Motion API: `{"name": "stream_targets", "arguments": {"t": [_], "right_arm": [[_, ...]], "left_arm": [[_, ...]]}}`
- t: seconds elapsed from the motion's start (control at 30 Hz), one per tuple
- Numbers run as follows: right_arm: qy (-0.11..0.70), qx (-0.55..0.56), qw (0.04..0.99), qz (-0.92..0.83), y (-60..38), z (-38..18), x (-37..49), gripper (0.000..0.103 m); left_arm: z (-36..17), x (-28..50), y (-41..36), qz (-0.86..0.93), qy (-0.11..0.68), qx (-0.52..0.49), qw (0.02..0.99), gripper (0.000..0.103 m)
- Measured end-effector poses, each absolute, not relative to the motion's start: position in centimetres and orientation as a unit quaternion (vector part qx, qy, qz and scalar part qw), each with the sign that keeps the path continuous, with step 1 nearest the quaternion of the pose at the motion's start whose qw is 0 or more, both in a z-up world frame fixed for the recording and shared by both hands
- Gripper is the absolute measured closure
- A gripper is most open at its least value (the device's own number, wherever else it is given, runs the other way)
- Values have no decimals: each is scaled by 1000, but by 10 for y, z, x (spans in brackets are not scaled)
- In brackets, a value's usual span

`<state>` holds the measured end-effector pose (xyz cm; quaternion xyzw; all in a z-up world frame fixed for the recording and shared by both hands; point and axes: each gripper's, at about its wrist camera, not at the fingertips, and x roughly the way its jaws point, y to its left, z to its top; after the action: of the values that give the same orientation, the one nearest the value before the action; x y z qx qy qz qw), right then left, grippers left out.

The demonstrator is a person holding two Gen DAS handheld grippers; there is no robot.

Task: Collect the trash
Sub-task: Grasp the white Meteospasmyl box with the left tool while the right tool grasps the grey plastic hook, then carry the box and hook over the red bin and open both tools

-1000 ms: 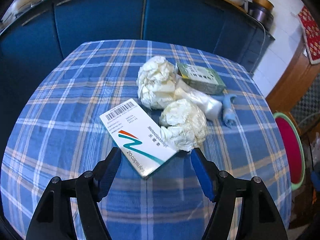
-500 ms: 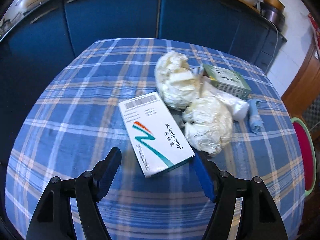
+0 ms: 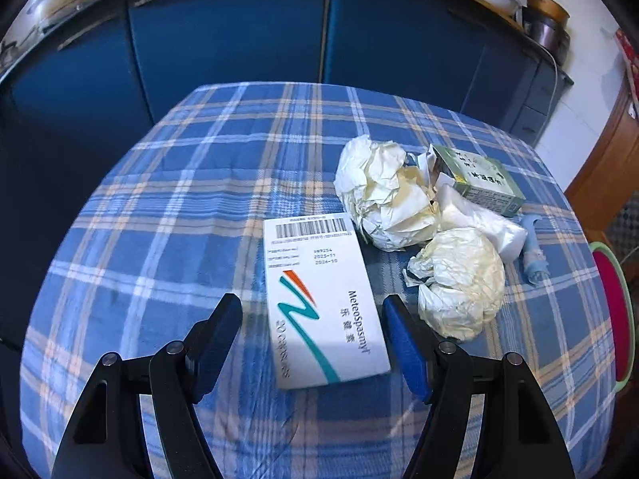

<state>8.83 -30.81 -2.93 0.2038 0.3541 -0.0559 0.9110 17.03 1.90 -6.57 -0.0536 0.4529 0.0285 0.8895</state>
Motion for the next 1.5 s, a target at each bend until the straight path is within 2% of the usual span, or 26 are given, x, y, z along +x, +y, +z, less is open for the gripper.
{"name": "stream_targets", "arguments": {"t": [0.07, 0.13, 0.63, 0.93, 1.03, 1.27, 1.37, 1.43, 1.5], "right_arm": [[356, 198, 912, -56, -304, -28, 91, 34], [358, 193, 912, -55, -300, -28, 95, 34], [391, 144, 909, -1, -231, -31, 153, 34], [418, 109, 902, 27, -188, -49, 204, 35], [425, 98, 899, 26, -182, -56, 218, 43], [440, 83, 894, 31, -171, -70, 243, 54], [436, 71, 896, 29, -168, -71, 245, 66], [435, 68, 897, 30, -167, -71, 245, 78], [435, 67, 897, 33, -168, -72, 244, 79]], "left_arm": [[-66, 171, 18, 27, 448, -47, 893, 30], [-65, 169, 19, 19, 442, -42, 896, 48], [-28, 145, 54, -9, 385, -62, 921, 50], [-24, 152, 76, 7, 373, -79, 924, 51], [-24, 155, 80, 9, 371, -83, 925, 51], [-28, 161, 82, 7, 374, -89, 923, 51], [-28, 161, 80, 4, 375, -87, 923, 51], [-28, 161, 78, 2, 375, -87, 923, 51], [-27, 160, 77, -1, 375, -87, 923, 51]]}}
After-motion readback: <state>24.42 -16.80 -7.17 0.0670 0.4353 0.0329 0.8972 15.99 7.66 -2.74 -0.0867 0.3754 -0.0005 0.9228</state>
